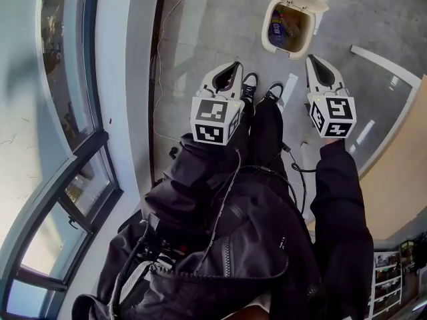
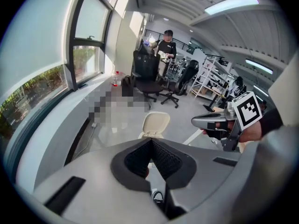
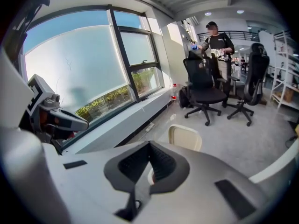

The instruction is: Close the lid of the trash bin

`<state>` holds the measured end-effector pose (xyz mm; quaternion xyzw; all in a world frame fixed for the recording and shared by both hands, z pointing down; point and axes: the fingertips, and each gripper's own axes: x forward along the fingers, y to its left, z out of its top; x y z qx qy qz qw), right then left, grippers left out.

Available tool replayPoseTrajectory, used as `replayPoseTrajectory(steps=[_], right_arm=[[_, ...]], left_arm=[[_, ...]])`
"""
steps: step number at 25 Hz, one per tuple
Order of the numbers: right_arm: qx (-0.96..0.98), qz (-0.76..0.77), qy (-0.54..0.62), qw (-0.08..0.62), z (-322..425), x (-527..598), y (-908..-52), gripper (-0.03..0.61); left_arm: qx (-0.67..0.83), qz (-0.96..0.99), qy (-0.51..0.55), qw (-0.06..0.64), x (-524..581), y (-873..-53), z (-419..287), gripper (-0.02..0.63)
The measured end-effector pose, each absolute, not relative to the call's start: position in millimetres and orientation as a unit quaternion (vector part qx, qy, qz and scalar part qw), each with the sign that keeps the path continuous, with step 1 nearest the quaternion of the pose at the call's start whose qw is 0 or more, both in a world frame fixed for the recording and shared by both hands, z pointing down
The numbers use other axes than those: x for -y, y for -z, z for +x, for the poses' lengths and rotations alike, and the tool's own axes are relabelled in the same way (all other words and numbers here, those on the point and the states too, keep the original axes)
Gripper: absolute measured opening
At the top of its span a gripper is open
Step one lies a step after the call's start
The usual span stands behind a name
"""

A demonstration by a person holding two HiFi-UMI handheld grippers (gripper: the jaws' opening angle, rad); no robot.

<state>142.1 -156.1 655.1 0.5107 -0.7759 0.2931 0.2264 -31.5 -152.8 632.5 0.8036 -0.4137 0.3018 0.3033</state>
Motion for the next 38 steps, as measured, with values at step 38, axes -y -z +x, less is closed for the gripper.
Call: replayPoseTrajectory(steps=[38], right_arm=[[0.756, 0.421, -0.198, 0.461, 215, 326, -815, 0.186]], left_arm=[[0.449, 0.742, -0.341, 0.363, 100, -721, -111, 0.000]])
